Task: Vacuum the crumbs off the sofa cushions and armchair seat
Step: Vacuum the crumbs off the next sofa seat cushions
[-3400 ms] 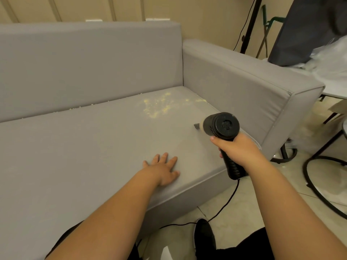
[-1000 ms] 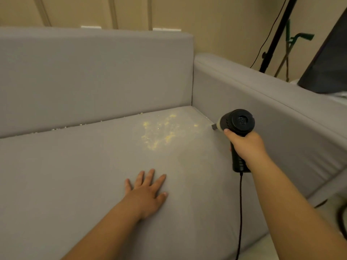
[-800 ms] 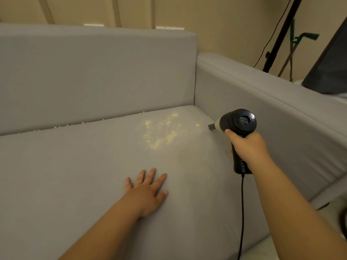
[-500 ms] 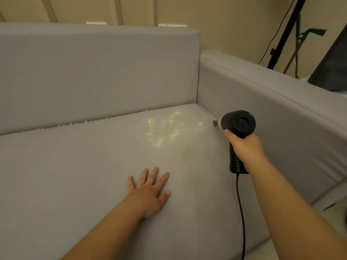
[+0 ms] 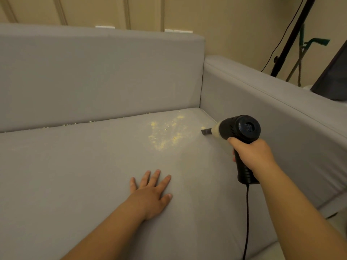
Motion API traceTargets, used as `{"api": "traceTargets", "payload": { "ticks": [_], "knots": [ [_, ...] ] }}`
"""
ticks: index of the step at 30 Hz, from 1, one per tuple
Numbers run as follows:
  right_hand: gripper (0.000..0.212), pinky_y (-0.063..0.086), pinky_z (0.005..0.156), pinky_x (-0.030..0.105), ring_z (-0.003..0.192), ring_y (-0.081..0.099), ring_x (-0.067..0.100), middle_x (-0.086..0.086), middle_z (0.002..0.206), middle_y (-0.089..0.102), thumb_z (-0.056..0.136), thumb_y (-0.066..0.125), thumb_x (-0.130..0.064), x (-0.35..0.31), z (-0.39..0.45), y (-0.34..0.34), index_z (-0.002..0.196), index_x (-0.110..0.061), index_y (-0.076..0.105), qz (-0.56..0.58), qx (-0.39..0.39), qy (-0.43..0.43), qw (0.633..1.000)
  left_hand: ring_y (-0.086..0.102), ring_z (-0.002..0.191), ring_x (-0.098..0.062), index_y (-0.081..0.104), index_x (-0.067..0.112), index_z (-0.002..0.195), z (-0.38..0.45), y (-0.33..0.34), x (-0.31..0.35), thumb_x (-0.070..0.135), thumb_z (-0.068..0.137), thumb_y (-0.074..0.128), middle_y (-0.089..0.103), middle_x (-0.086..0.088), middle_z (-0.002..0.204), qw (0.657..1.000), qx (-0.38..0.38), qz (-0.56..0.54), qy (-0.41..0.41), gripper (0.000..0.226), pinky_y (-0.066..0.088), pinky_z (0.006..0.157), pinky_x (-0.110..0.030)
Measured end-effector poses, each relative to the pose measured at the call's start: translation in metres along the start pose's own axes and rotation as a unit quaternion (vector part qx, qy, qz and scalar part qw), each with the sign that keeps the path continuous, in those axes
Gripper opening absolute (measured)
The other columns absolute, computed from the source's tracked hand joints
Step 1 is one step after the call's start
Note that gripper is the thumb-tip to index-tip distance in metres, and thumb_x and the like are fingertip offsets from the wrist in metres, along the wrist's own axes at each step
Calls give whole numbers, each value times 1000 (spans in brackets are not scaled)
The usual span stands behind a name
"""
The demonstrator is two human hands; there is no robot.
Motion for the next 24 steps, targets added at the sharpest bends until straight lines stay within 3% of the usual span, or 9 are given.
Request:
{"api": "traceTargets", "payload": {
  "ticks": [3, 7, 11, 15, 20, 24],
  "knots": [
    [22, 58, 74, 39, 76, 74, 30, 21, 91, 75, 90, 75, -24, 1, 1, -5, 99, -5, 71, 0, -2, -3, 1000, -22, 157, -22, -13, 55, 158, 0, 0, 1, 68, 103, 19, -23, 11, 170, 1000, 2, 1, -1, 65, -15, 120, -65],
    [22, 57, 79, 42, 89, 74, 37, 18, 84, 74, 92, 76, -32, 3, 6, -2, 85, -14, 68, 21, 25, -9, 999, -23, 157, -23, -14, 54, 158, -1, 1, 2, 68, 103, 18, -24, 10, 170, 1000, 3, 6, -4, 65, -15, 120, -66],
    [28, 57, 79, 40, 88, 73, 32, 15, 87, 75, 91, 78, -45, 14, 11, 22, 93, -18, 69, 67, 5, 17, 998, -22, 157, -23, -14, 54, 158, -1, 1, 2, 68, 103, 19, -23, 10, 170, 1000, 9, 8, -4, 65, -15, 120, -66],
    [31, 60, 85, 48, 85, 74, 33, 12, 78, 73, 91, 78, -42, 18, 11, 27, 91, -12, 71, 55, 7, 16, 998, -23, 157, -23, -14, 55, 158, -1, 2, 1, 68, 103, 18, -23, 11, 170, 1000, 3, 8, -4, 65, -15, 120, -66],
    [27, 53, 69, 33, 87, 71, 32, 16, 87, 74, 92, 77, -42, 17, 17, 23, 91, -16, 70, 42, 27, 0, 999, -23, 157, -23, -15, 54, 158, -1, 1, 1, 68, 103, 17, -23, 10, 170, 1000, 6, 4, -1, 65, -16, 120, -66],
    [33, 58, 86, 44, 96, 70, 32, 12, 99, 74, 89, 79, -47, 20, 34, 35, 107, -22, 71, 41, 20, -2, 999, -24, 157, -23, -14, 54, 158, 0, 2, 1, 68, 103, 17, -24, 10, 170, 1000, 11, 2, -1, 64, -16, 119, -66]
  ]
}}
Point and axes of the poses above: each hand's wrist, its own z-axis towards the middle knuckle, its own y-axis out of the palm, x = y × z, the point moved 9 cm from there along z, towards the middle knuckle
